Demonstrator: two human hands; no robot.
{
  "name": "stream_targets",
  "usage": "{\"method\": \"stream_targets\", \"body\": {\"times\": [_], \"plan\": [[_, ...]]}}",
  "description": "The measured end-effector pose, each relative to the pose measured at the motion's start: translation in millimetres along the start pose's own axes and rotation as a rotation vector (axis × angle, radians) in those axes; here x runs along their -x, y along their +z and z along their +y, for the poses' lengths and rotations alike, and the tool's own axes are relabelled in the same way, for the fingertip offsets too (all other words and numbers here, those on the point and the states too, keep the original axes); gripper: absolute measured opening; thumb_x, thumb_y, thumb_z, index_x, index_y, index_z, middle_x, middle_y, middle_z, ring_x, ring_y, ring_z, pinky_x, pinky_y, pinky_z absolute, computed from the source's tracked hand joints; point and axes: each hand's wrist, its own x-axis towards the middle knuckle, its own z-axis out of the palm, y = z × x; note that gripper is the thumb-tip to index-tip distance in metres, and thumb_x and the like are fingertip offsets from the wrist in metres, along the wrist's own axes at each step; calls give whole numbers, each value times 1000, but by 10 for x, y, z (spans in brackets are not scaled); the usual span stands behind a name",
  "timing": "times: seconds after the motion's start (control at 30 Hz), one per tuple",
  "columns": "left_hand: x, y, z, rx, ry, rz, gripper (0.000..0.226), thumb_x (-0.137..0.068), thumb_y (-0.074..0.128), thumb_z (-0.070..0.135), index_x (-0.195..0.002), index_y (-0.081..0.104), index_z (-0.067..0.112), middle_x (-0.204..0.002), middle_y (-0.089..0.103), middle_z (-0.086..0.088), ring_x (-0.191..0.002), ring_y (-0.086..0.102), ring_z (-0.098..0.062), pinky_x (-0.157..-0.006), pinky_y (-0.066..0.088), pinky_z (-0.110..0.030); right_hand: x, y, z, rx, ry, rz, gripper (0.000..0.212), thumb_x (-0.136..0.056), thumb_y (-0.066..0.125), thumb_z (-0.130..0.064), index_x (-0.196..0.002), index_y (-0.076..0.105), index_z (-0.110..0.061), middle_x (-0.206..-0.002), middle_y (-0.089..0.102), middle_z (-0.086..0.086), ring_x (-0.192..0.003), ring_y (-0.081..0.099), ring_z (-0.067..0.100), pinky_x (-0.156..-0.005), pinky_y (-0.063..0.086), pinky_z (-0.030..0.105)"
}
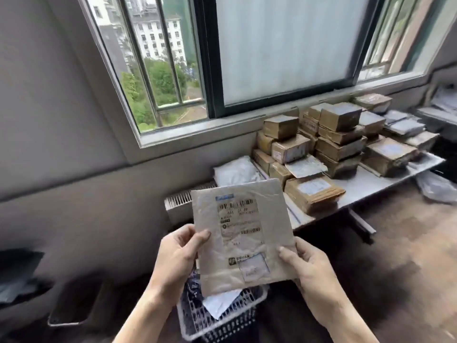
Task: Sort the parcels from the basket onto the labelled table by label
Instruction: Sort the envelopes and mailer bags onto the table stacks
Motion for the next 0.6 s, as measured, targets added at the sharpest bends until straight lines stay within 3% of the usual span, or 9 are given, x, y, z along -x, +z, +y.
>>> {"method": "stream_targets", "body": {"times": [0.07,0.33,0.47,0.6], "plan": [[220,80,-276,-14,-86,-20,14,-97,66,13,-95,75,3,-103,78,-19,-96,73,-36,-96,54,-64,322,-158,212,60,67,28,12,-95,70,-15,-102,76,-7,-106,77,20,-106,72,42,-104,50,61],[792,715,-853,4,-222,-52,14,-97,66,8,-100,79,8,-106,79,-14,-108,71,-43,-100,51,-67,973,-890,389,150,179,142,13,-98,63,-4,-103,74,-2,-100,79,13,-101,74,35,-89,60,39],[796,1188,-863,12,-231,-39,15,-96,65,6,-104,77,3,-105,79,-14,-107,72,-40,-97,57,-56,845,-1325,393,125,190,127,14,-98,63,-2,-105,75,-3,-102,79,13,-102,75,34,-96,57,49],[647,1827,-952,-17,-209,-29,14,-96,65,5,-102,77,0,-103,79,-14,-105,73,-37,-94,59,-47,603,-1903,329,163,175,99,14,-98,63,-2,-103,76,-7,-101,80,9,-99,76,27,-94,58,47]]}}
